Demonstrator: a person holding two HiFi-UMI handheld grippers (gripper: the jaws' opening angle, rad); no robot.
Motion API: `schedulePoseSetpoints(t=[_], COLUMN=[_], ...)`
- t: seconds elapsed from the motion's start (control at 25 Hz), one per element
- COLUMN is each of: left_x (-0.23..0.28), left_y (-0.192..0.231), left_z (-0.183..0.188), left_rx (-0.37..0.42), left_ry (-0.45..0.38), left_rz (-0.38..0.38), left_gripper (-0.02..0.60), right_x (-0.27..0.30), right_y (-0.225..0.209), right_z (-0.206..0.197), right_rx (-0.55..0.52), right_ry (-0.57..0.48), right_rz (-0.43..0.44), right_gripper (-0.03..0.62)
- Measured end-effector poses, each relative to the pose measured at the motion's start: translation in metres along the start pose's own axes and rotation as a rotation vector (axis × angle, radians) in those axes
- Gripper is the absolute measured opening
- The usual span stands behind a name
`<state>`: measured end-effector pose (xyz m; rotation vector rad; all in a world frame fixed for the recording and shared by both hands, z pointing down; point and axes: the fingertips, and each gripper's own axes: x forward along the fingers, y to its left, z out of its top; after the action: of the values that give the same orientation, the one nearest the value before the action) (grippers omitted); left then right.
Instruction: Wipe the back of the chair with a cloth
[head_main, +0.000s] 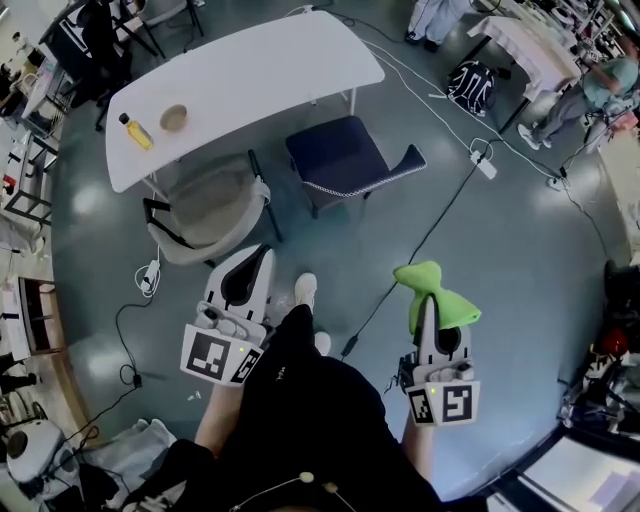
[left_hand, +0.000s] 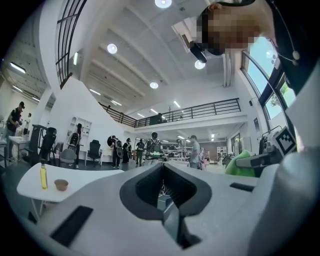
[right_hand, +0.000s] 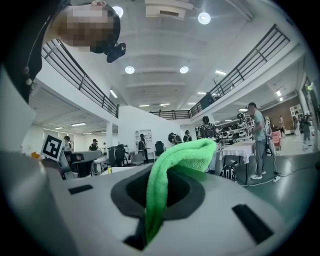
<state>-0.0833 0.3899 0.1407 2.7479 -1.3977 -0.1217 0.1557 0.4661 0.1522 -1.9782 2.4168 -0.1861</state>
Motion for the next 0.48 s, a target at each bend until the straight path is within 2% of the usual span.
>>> schedulePoseSetpoints(t=[0.24, 0.48], left_x=[0.051, 0.087], left_y=[0.030, 0.070], left_z=[-0.002, -0.002], left_rx=[-0.016, -0.019], left_ry=[-0.004, 0.012], left_rz=[-0.021, -0.036], left_gripper=[0.005, 0.005], right_x=[0.047, 0.108], right_y=[-0.016, -0.011], right_z=[0.008, 0.014], right_rx=[-0.024, -0.038], right_ry=[0.016, 0.035], right_rz=[-0.031, -0.029], right_gripper=[0.018, 0.018])
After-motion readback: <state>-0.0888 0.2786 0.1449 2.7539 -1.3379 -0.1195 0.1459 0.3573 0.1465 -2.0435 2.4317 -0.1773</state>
